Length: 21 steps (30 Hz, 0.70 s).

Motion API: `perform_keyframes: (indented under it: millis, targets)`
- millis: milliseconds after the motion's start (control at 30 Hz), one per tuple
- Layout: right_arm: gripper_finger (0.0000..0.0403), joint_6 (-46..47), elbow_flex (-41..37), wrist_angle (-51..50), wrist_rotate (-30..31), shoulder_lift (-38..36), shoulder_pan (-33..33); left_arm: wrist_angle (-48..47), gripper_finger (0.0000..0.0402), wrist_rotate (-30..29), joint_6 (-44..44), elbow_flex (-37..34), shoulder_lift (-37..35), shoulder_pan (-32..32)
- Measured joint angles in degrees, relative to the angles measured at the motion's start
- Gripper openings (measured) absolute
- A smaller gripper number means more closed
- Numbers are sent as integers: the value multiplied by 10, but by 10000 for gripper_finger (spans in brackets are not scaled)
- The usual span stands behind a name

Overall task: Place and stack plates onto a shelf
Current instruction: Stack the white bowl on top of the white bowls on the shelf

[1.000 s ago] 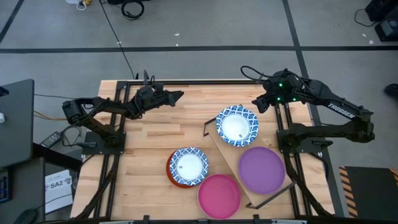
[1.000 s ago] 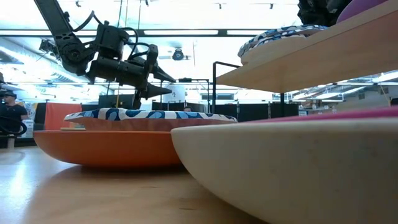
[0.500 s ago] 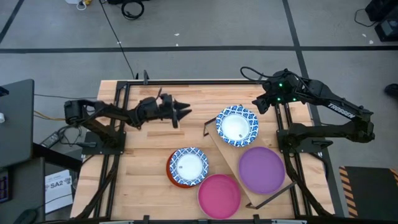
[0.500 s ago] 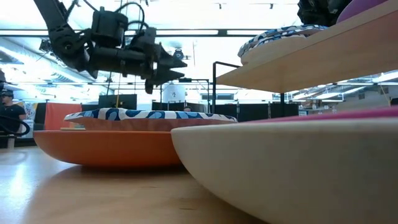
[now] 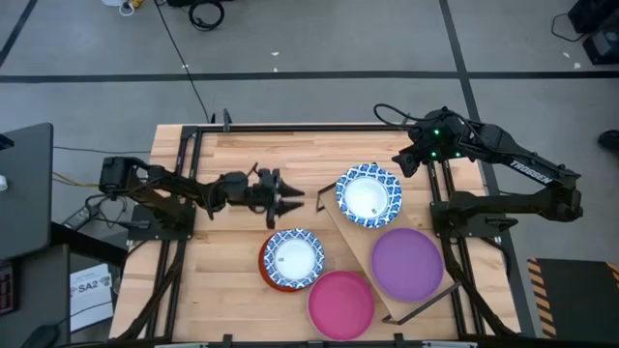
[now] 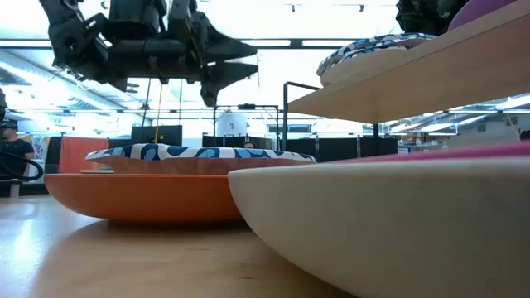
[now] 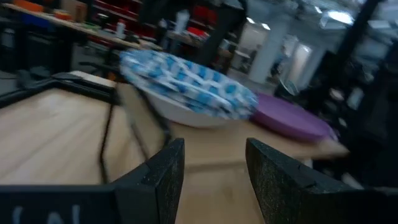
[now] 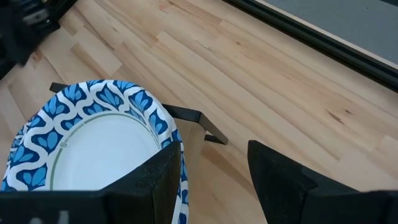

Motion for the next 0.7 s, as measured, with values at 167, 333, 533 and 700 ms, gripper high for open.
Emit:
perform_keyframes:
  millis: [167, 333, 533, 700]
  targets:
    - [192, 0, 0, 0, 0, 0, 0, -12, 178, 1, 35, 20, 0, -58]
    - [192, 0, 0, 0, 0, 0, 0, -52, 178, 0, 64, 45, 0, -107]
    - [192, 0, 0, 0, 0, 0, 0, -213, 178, 0, 77, 118, 0, -159]
    - [192, 0, 0, 0, 0, 0, 0, -410, 178, -3, 127, 218, 0, -194]
